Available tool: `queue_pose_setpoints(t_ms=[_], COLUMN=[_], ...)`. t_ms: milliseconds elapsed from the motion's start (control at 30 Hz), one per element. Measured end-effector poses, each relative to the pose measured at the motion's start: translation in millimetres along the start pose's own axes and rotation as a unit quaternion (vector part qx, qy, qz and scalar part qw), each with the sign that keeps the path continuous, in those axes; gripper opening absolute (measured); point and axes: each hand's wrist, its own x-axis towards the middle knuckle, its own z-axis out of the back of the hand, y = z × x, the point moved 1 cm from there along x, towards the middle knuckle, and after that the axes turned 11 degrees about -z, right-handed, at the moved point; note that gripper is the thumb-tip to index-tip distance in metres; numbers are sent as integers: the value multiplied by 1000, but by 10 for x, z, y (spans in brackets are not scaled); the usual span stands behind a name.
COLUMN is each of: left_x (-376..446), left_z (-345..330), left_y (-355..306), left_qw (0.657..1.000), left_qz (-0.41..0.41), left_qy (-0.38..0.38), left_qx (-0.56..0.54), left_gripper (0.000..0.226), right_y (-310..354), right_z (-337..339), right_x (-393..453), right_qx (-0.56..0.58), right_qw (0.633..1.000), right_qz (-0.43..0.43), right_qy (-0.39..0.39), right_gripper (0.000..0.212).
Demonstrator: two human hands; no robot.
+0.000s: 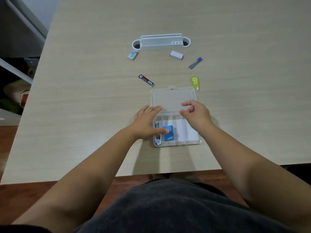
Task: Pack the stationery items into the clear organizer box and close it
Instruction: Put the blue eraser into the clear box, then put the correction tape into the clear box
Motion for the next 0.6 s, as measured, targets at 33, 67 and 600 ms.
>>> queue_pose_setpoints(t_ms=[33, 67, 600], left_x=[132, 212, 2009], left_z=[84, 131, 475], left_y=[-36, -64, -707], left_qw=[1000, 999, 999], left_qz=[-4, -3, -10], left_qy=[-9, -24, 21], left_qx=[-6, -24, -26], left_gripper=[92, 84, 53], right_y=[29, 26, -171], right_z=[76, 121, 540], right_x=[108, 200, 1086], right_qx=[19, 36, 37], right_qw=[1000, 999, 991], right_qz=[-7, -19, -102], right_qy=[-14, -26, -83], right_gripper=[19, 18, 36])
